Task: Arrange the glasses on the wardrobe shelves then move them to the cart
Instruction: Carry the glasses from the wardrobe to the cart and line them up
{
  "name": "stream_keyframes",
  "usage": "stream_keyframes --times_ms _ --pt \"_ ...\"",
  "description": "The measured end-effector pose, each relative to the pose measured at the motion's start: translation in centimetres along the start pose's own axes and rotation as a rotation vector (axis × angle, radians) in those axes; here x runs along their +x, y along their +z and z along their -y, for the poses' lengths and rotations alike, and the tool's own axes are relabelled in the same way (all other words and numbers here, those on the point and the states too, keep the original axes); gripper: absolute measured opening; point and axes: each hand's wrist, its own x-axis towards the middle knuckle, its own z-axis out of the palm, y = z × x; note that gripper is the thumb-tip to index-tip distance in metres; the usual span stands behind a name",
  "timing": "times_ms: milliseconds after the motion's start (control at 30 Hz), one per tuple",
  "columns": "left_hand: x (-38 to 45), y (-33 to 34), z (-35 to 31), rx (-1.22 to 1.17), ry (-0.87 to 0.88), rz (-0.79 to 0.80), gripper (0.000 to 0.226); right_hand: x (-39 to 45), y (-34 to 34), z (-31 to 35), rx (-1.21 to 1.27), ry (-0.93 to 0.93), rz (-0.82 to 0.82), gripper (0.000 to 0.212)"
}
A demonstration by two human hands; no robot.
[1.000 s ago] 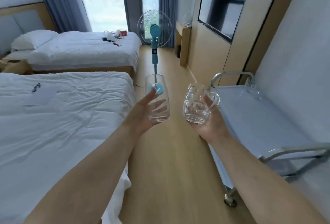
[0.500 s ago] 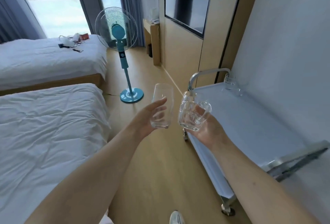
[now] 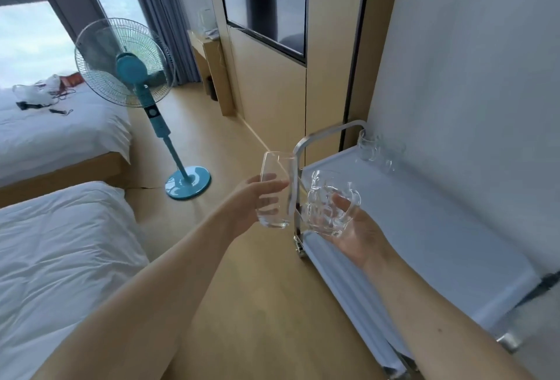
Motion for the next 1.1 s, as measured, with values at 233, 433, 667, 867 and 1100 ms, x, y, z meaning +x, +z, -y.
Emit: stream_keyframes --times_ms 233,433,667,867,1100 --pt "9.9 0.8 -1.2 -0.016 -0.039 0.201 0.076 6.2 -3.6 1.4 0.012 -0.063 -0.186 0.027" --pt "18.3 1.8 -2.6 0.034 -0.135 0.316 0.09 10.8 -4.1 2.2 0.082 -0.175 -0.476 0.018" --pt "26.2 1.9 -4.6 0.115 -0.25 0.428 0.089 15.3 -3.6 2.7 0.095 -0.18 -0.714 0.03" --pt "31.0 2.1 -4.7 0.179 -0.317 0.514 0.091 17.4 -4.2 2.0 0.18 -0.216 -0.846 0.036" --pt "33.8 4.9 -3.4 0.272 -0.369 0.628 0.096 17.0 -5.8 1.3 0.198 -0.262 -0.951 0.029"
